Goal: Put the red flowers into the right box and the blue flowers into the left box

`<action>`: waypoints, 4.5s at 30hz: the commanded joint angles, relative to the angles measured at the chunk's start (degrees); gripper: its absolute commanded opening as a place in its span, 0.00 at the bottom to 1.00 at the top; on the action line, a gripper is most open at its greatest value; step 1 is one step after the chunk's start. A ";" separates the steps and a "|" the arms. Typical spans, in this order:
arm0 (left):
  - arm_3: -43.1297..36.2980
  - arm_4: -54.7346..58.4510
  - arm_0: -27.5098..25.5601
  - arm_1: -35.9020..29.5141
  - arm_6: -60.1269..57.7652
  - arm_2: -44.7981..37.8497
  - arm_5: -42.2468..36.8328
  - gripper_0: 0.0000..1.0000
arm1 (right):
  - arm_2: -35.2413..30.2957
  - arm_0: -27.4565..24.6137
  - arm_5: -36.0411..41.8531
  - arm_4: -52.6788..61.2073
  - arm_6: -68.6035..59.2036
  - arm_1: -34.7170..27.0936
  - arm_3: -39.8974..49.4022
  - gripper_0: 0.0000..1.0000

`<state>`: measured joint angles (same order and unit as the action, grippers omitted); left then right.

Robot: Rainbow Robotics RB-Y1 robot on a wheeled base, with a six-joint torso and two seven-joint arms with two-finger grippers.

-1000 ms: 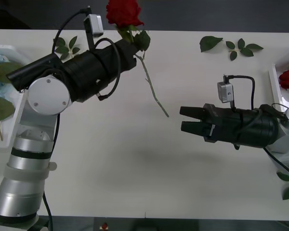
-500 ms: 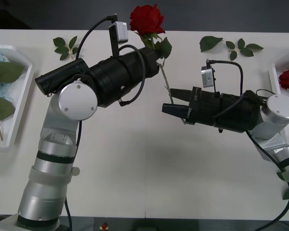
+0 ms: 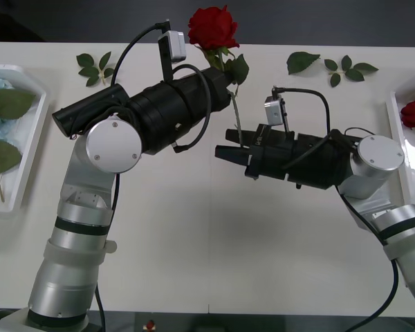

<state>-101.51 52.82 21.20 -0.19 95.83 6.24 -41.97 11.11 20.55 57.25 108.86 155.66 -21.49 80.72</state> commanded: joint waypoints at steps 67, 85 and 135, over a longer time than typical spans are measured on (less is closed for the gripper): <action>-13.19 65.30 -2.22 -71.17 16.41 6.76 2.86 1.00 | 16.93 9.25 -12.51 -9.11 -25.23 -57.70 -26.93 0.00; -15.56 62.66 -2.84 -71.17 16.76 11.25 8.30 1.00 | 16.84 10.30 -21.74 -22.73 -25.06 -47.50 -39.50 0.29; -15.56 62.66 -2.84 -71.17 16.76 11.25 8.30 1.00 | 11.13 21.64 17.90 -5.77 -0.66 -39.42 5.06 0.98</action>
<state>-116.30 115.31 19.08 -71.18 110.52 18.76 -33.75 23.09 41.39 74.77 103.72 155.12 -61.93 84.87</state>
